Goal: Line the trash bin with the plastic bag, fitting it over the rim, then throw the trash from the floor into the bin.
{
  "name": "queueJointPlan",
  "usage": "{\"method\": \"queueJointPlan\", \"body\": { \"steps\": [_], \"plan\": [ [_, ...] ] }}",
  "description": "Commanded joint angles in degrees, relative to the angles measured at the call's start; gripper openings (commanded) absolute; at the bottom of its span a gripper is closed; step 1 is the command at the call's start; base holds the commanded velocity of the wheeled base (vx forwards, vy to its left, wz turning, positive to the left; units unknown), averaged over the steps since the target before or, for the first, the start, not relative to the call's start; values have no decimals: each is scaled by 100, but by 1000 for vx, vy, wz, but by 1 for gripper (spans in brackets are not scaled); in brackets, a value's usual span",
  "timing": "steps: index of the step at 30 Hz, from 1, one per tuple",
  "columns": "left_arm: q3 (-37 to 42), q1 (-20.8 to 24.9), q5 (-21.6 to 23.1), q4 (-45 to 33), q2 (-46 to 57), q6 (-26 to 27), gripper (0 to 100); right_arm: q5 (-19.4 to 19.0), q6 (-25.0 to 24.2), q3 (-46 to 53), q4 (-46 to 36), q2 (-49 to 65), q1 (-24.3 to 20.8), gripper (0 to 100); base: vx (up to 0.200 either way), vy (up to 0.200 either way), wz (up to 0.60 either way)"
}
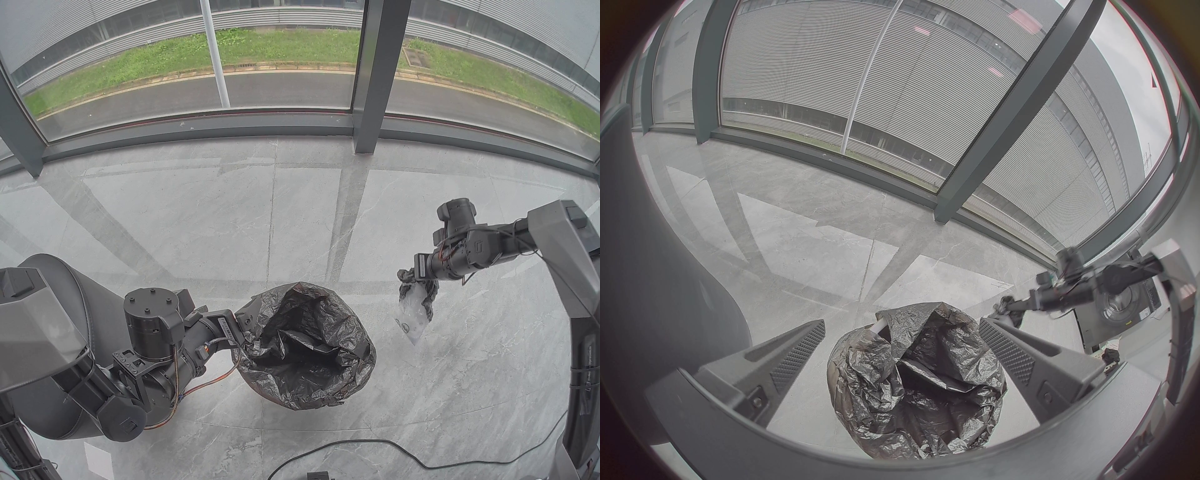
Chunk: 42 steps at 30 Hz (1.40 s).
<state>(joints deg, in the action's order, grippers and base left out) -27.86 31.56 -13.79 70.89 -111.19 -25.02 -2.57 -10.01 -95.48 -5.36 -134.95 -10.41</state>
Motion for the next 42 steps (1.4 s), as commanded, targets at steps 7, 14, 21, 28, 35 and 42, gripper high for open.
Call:
{"method": "queueJointPlan", "body": {
  "steps": [7, 14, 21, 28, 35, 42],
  "plan": [
    [8, -1, -1, 4, 27, -3, 100, 11, -151, 328, -448, 2561, -1262, 0, 0, 0, 0],
    [26, -1, -1, 4, 45, -3, 100, 319, -388, 12, -510, 2807, -2158, 0, 0, 0, 0],
    [17, -1, -1, 4, 1, -3, 100, 196, -968, 161, -474, 2851, -2747, 0, 0, 0, 0],
    [26, -1, -1, 4, 18, -3, 100, 64, -1372, 126, -439, 2412, -3222, 0, 0, 0, 0],
    [35, -1, -1, 4, 45, -3, 100, 90, -1390, 196, -439, 1920, -3292, 0, 0, 0, 0],
    [26, -1, -1, 4, 10, -3, 100, 64, -1434, 240, -17, 1305, -3283, 0, 0, 0, 0]
  ]
}}
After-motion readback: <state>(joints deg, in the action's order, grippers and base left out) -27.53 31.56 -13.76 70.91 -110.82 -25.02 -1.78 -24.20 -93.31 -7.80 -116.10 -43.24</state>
